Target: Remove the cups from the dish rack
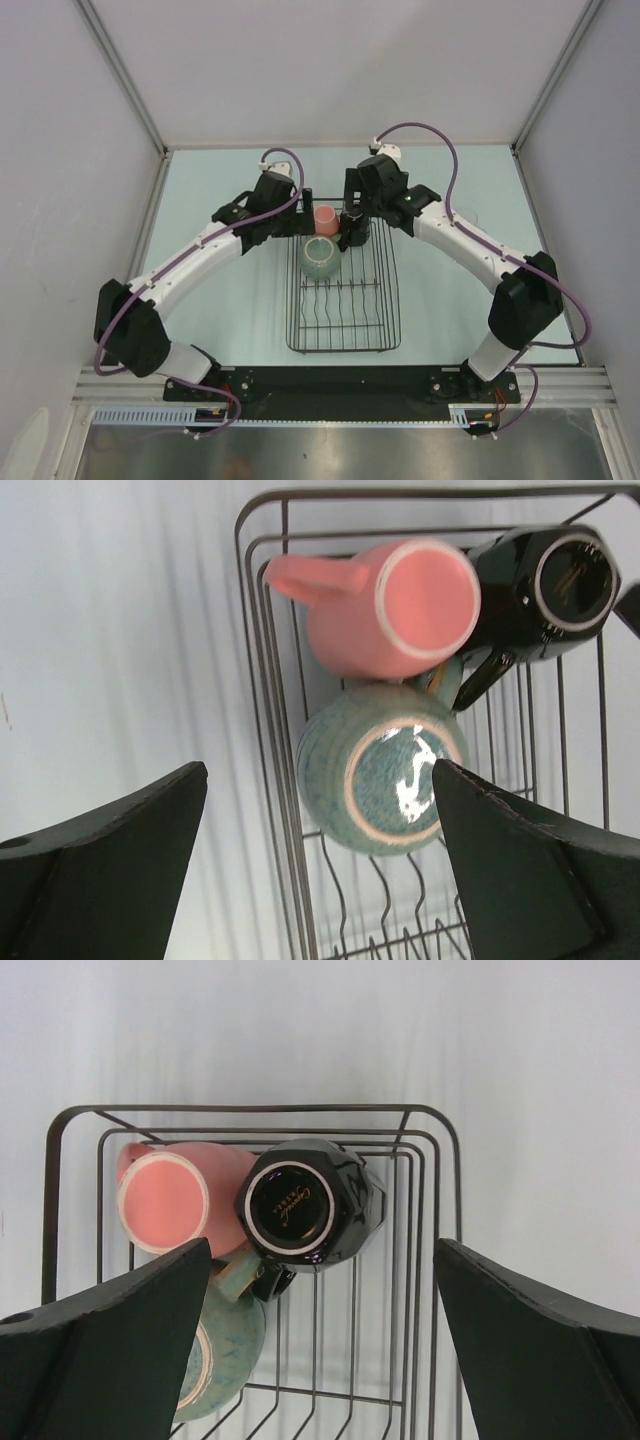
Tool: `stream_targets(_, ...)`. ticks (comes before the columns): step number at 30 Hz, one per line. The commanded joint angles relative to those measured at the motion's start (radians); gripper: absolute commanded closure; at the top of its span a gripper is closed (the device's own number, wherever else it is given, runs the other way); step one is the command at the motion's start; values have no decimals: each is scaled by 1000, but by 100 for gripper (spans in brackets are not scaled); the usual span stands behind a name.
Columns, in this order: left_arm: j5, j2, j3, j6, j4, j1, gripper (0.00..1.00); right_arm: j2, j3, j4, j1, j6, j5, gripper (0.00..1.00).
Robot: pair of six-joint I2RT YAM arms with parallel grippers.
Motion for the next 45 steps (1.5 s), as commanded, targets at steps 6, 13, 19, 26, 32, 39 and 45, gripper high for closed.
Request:
stream_targets(6,-9,-174,-135,-49,-10,-2,0,116,71,51,20,-15,-38,0)
stream_targets(13,-6,-205,-177,-63,-12,2,0,177,82,62,18,-24,-42,0)
stream_targets(19,-17,-220,-182,-55,-26,5,0,243,105,62,17,-40,-39,0)
stream_targets(26,-15,-234,-206,-57,-30,12,0,318,149,19,9,-49,-9,2)
stream_targets(32,-10,-226,-209,-57,-30,13,0,344,172,-15,10,-43,-3,11)
stream_targets(39,3,-214,-206,-60,-21,13,0,326,154,-24,10,-40,7,61)
stream_targets(45,8,-210,-205,-65,-17,13,0,285,142,-33,14,-38,53,100)
